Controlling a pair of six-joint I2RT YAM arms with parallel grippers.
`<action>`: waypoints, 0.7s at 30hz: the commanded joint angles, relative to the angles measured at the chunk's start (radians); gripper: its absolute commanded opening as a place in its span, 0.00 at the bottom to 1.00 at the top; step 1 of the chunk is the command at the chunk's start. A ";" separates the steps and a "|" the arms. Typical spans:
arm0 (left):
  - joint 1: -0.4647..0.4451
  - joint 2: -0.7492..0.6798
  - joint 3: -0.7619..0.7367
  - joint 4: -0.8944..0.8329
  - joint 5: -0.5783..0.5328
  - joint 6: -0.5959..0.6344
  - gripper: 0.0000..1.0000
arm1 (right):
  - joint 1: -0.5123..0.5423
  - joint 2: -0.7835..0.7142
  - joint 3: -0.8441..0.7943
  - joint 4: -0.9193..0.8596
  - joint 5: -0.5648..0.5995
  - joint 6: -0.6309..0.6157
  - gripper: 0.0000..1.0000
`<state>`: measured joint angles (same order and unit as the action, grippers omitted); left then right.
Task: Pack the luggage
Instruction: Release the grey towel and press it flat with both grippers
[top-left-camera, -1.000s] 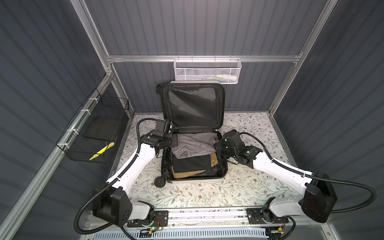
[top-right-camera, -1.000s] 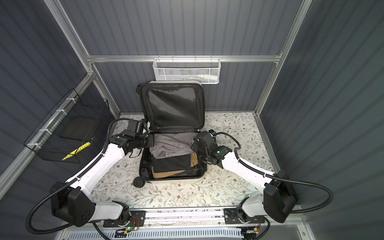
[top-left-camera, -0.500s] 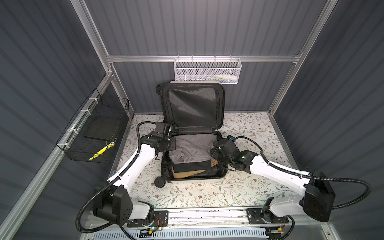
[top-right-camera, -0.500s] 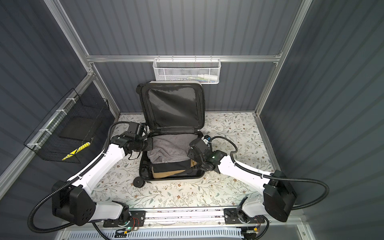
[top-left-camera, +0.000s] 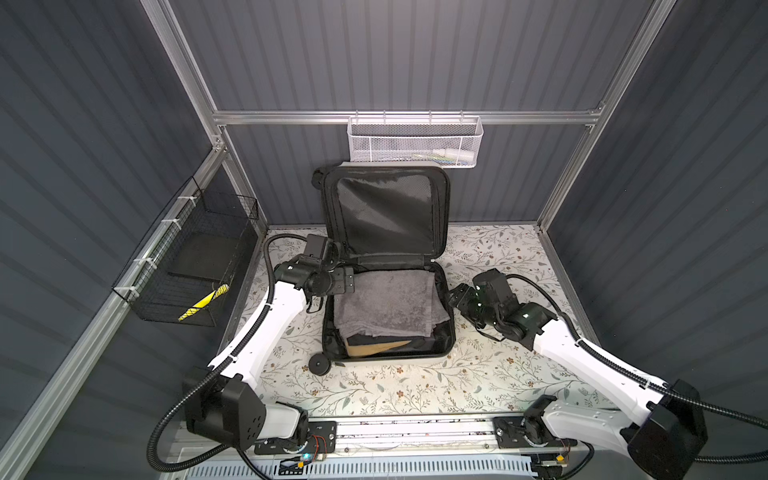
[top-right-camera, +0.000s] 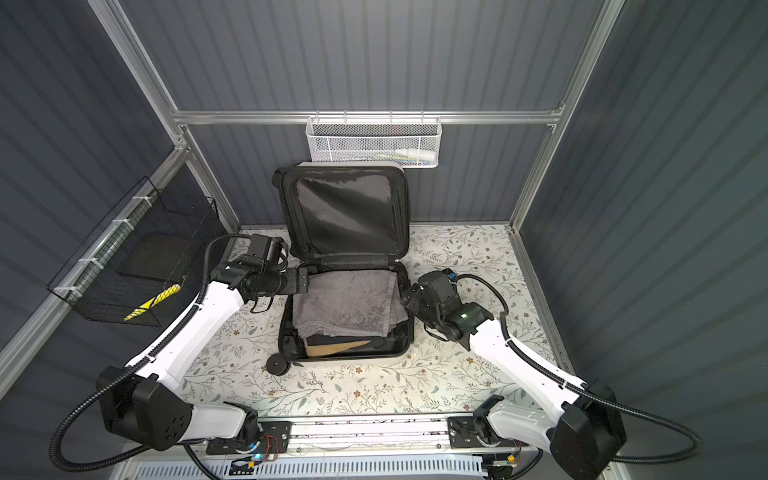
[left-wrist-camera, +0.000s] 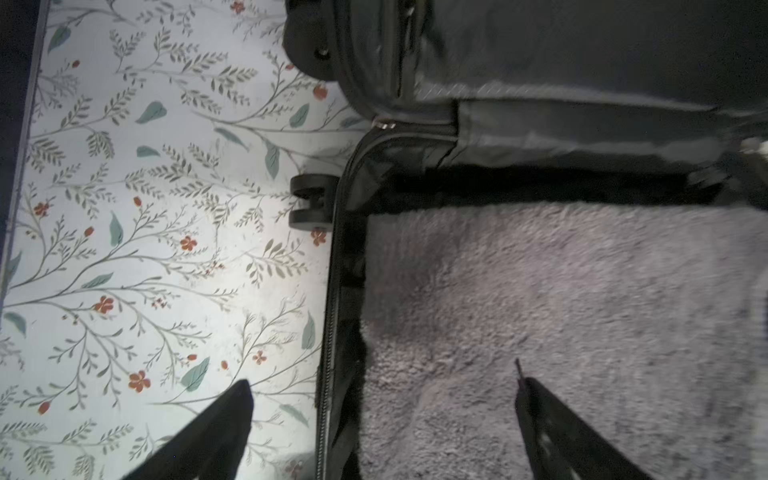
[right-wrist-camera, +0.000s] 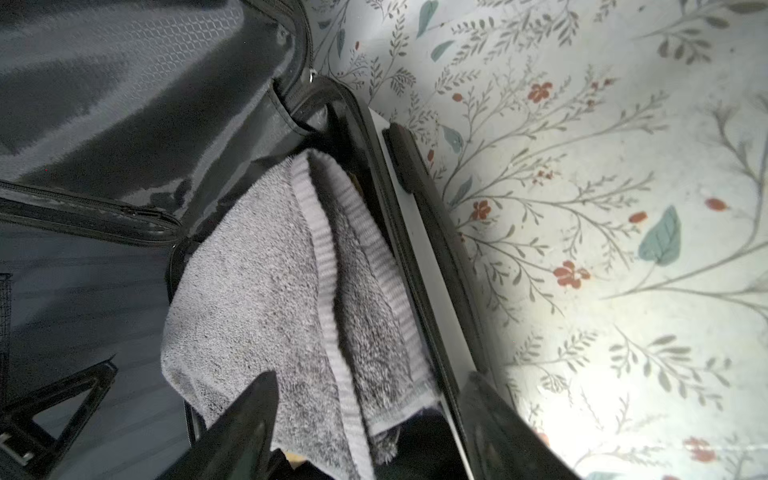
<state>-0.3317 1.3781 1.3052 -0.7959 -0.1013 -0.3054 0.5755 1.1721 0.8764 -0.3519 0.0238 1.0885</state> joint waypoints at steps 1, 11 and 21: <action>0.008 -0.019 0.045 0.012 0.123 -0.032 1.00 | -0.025 0.073 0.065 0.061 -0.185 -0.115 0.70; -0.002 -0.019 -0.183 0.245 0.302 -0.180 1.00 | 0.035 0.317 0.151 0.201 -0.346 -0.120 0.64; -0.013 0.006 -0.370 0.323 0.229 -0.221 1.00 | 0.089 0.379 -0.002 0.266 -0.229 -0.023 0.66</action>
<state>-0.3367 1.3712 0.9504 -0.5129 0.1417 -0.5018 0.6518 1.5440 0.9005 -0.0780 -0.2455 1.0325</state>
